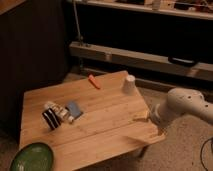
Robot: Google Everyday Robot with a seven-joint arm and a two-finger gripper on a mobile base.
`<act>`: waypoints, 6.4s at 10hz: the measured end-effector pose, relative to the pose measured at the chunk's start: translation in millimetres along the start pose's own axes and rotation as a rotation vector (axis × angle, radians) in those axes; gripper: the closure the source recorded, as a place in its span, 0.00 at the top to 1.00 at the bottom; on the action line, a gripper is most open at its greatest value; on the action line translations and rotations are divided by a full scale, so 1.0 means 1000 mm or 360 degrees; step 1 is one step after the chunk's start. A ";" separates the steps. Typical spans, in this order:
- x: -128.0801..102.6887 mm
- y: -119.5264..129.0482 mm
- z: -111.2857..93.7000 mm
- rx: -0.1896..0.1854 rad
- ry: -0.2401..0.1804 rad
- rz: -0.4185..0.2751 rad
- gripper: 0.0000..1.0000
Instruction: Place the ceramic cup over the eraser
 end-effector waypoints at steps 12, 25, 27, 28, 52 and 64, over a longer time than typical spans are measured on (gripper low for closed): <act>0.000 0.000 0.000 0.0000 0.0000 0.0000 0.80; -0.100 0.037 -0.031 -0.0003 -0.0284 -0.0232 0.80; -0.151 0.058 -0.039 0.0008 -0.0360 -0.0315 0.80; -0.177 0.071 -0.043 0.0017 -0.0394 -0.0366 0.80; -0.286 0.160 0.071 0.0387 -0.0417 -0.0672 0.80; -0.291 0.151 0.082 0.0268 -0.0265 -0.0621 0.04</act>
